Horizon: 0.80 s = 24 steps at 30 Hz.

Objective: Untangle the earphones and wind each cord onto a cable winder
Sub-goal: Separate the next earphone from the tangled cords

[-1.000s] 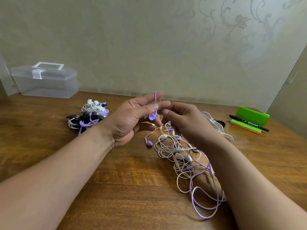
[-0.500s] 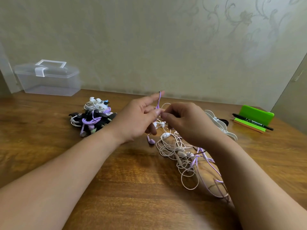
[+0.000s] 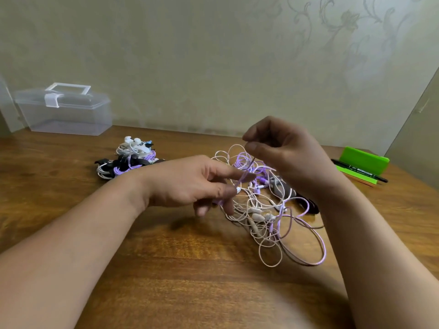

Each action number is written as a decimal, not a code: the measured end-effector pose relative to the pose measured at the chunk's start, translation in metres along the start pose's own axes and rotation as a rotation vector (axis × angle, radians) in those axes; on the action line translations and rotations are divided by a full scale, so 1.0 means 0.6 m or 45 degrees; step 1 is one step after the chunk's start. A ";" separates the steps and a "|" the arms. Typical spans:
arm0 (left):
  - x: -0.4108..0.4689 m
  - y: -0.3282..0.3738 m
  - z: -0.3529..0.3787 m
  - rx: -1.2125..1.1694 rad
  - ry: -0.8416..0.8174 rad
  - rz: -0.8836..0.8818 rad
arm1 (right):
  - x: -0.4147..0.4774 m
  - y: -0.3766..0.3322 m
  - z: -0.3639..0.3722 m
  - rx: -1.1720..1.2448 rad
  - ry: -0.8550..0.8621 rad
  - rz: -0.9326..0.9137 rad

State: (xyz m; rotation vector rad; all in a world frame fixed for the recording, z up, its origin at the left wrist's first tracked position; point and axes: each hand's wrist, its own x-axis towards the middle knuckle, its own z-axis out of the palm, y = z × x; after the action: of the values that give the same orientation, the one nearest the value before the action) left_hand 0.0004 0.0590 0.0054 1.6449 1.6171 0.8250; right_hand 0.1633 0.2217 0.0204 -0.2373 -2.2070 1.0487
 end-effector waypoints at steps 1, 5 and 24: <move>-0.001 0.003 -0.001 -0.065 -0.072 0.031 | 0.001 0.004 0.000 0.089 -0.005 0.003; -0.007 0.011 -0.001 -0.403 -0.213 0.165 | 0.002 0.009 0.018 0.437 -0.056 0.040; 0.028 -0.017 0.006 0.108 0.803 0.221 | -0.012 -0.011 0.057 -0.596 -0.294 0.060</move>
State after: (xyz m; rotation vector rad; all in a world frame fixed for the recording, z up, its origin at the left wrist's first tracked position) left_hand -0.0022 0.0754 -0.0055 1.6995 1.9553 1.4948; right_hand 0.1472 0.1929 0.0066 -0.3911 -2.6500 0.5903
